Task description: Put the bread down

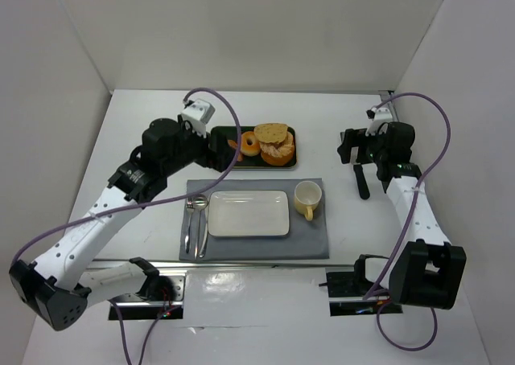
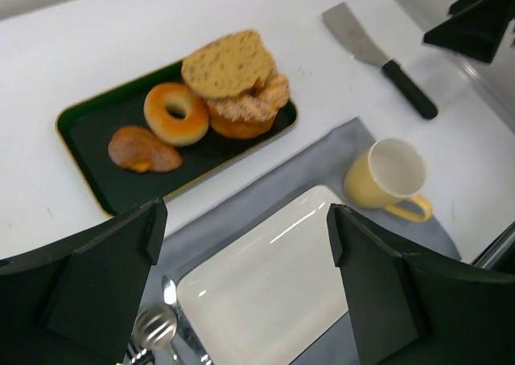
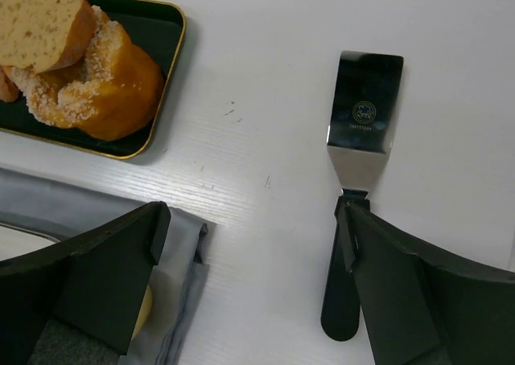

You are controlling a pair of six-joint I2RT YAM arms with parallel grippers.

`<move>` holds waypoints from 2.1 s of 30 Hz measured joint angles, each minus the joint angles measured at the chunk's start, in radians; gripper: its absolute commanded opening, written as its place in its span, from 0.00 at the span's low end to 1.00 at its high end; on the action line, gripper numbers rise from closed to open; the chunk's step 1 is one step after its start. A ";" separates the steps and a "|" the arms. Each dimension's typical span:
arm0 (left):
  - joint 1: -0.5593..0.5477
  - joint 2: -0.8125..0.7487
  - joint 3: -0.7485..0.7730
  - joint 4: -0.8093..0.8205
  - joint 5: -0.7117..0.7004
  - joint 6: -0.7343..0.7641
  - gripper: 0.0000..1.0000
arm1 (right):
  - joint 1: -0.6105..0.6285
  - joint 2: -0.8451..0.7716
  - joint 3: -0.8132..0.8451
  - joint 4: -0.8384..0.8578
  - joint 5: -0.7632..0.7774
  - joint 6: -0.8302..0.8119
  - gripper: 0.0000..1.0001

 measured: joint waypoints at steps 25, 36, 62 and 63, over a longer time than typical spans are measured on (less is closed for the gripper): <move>-0.007 -0.106 -0.179 0.060 -0.142 0.022 1.00 | 0.000 0.263 0.093 -0.003 0.090 -0.112 0.84; -0.007 -0.108 -0.179 0.061 -0.143 0.022 1.00 | 0.000 0.418 0.100 -0.042 0.194 -0.146 0.68; -0.007 -0.110 -0.189 0.070 -0.143 0.022 1.00 | -0.009 0.505 0.114 -0.059 0.304 -0.151 0.63; -0.007 -0.110 -0.189 0.071 -0.143 0.022 1.00 | -0.009 0.512 0.116 -0.059 0.305 -0.151 0.63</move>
